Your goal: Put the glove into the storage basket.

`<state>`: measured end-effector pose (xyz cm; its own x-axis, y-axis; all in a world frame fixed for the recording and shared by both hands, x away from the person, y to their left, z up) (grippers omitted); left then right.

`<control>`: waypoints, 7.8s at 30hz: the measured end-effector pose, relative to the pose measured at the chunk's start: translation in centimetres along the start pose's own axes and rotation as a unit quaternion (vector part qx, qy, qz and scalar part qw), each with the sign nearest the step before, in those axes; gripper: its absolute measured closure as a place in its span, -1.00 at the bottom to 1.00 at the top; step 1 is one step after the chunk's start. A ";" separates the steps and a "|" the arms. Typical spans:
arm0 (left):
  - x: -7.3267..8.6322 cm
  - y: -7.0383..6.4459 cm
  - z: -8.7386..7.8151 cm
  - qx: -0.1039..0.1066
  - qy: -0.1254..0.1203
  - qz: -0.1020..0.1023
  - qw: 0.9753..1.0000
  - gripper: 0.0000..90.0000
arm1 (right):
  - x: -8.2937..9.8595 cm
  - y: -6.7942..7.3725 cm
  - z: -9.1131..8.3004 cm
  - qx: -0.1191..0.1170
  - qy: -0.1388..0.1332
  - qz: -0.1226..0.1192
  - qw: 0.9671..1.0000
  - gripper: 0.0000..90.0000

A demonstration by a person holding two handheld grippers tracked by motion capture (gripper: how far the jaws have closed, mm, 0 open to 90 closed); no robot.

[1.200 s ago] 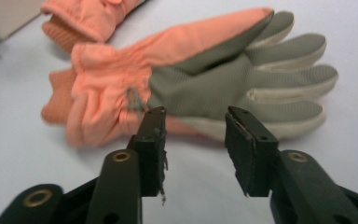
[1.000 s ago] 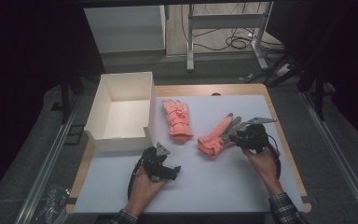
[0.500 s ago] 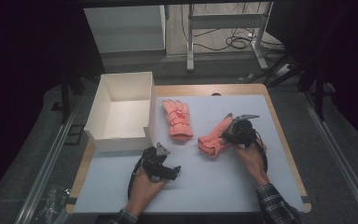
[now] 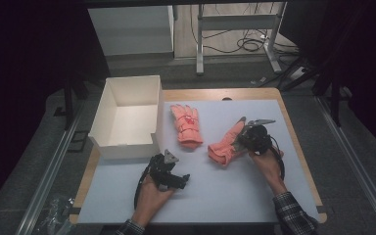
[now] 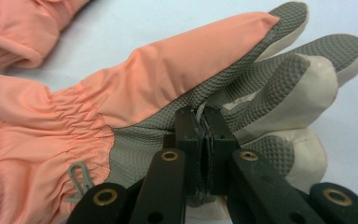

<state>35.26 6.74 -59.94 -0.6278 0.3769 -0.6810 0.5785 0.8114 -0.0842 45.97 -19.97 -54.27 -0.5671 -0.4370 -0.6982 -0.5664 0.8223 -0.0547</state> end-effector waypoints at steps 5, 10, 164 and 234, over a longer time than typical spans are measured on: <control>0.0 0.0 0.0 0.000 0.000 0.000 1.000 -1.00 | -0.3 0.1 -0.8 -0.007 -0.010 -0.010 1.000 0.92; 0.0 0.0 0.0 0.000 0.000 0.000 1.000 -1.00 | -0.8 0.4 -1.8 -0.028 -0.022 -0.016 0.999 0.93; 0.0 0.0 0.0 0.000 0.000 -0.003 1.000 -1.00 | -14.8 10.4 5.3 -0.195 -0.014 -0.084 0.977 0.92; 0.0 -0.1 0.0 0.000 -0.001 -0.004 1.000 -1.00 | 2.8 10.6 -5.4 -0.146 0.008 -0.075 0.986 0.86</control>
<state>35.21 6.68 -59.95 -0.6316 0.3685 -0.6821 0.5729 0.8146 -0.0904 35.14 -14.41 -52.92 -0.4725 -0.5527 -0.6865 -0.7908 0.6097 0.0535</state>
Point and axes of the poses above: each handheld gripper's, and its own axes: z roughly forward along the jaws, x roughly out of its underside, y roughly to its left, the point moved 7 cm from there along z, roughly forward along the jaws, and after that the axes turned 4 degrees about -z, right-handed, at the moved point
